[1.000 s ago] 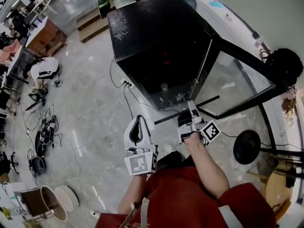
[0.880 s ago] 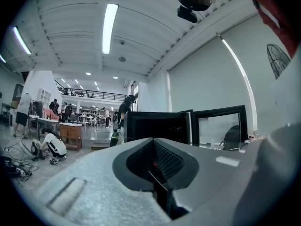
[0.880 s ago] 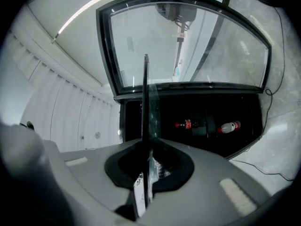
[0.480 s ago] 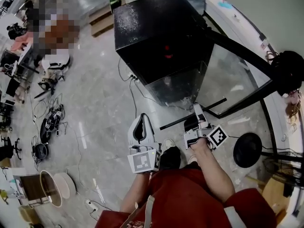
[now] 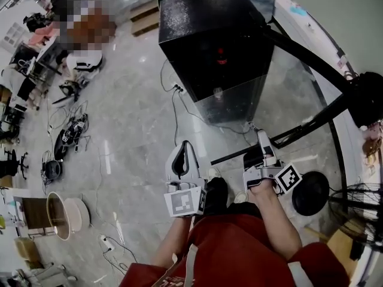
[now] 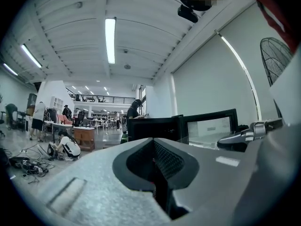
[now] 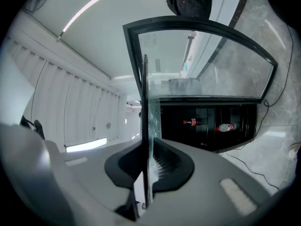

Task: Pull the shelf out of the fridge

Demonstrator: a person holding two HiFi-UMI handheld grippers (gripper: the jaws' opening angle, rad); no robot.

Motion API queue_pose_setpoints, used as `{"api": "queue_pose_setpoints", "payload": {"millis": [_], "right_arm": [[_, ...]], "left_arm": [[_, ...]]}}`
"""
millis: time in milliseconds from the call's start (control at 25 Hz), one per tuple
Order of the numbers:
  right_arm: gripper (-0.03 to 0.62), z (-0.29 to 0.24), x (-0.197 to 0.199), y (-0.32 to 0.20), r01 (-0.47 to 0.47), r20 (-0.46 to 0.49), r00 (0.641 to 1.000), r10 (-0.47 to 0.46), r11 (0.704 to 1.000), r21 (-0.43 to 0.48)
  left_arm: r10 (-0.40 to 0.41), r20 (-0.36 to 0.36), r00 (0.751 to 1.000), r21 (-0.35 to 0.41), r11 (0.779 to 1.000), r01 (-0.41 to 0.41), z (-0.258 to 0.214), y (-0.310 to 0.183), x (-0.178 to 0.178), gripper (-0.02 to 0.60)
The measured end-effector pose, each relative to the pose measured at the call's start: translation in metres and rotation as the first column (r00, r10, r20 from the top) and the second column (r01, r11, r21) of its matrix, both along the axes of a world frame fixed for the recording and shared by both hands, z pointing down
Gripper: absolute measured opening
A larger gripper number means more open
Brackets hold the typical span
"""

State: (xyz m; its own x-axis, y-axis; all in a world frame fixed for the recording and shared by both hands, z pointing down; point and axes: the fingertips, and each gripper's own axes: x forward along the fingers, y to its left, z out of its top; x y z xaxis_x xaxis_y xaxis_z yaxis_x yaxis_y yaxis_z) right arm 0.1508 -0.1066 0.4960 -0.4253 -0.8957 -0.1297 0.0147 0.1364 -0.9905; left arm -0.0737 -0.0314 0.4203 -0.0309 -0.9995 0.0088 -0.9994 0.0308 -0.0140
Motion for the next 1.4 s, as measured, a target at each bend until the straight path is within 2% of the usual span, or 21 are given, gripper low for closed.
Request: {"api": "queue_pose_setpoints", "payload": {"millis": [160, 320, 480, 840, 1400], "right_arm": [[0.02, -0.015, 0.011, 0.013, 0.007, -0.007, 1.0, -0.007, 1.0, 0.021], [0.021, -0.03, 0.024, 0.031, -0.022, 0.047, 0.999, 0.021, 1.0, 0.02], [0.021, -0.041, 0.034, 0.047, -0.043, 0.092, 0.995, 0.04, 0.999, 0.026], [0.021, -0.068, 0.046, 0.055, -0.035, 0.097, 0.995, 0.029, 0.998, 0.061], [0.021, -0.067, 0.055, 0.049, -0.033, 0.098, 0.995, 0.027, 0.998, 0.059]], "left_arm": [[-0.019, -0.001, 1.0, 0.008, 1.0, 0.019, 0.003, 0.015, 0.006, 0.002], [-0.04, -0.029, 0.999, 0.025, 0.999, 0.041, 0.002, 0.028, 0.011, 0.002], [-0.042, -0.017, 0.999, 0.051, 0.998, 0.043, -0.008, 0.041, 0.014, 0.002], [-0.066, 0.011, 0.998, 0.083, 0.994, 0.065, -0.023, 0.053, 0.014, 0.002], [-0.08, -0.004, 0.997, 0.089, 0.993, 0.08, -0.025, 0.054, 0.017, 0.002]]}}
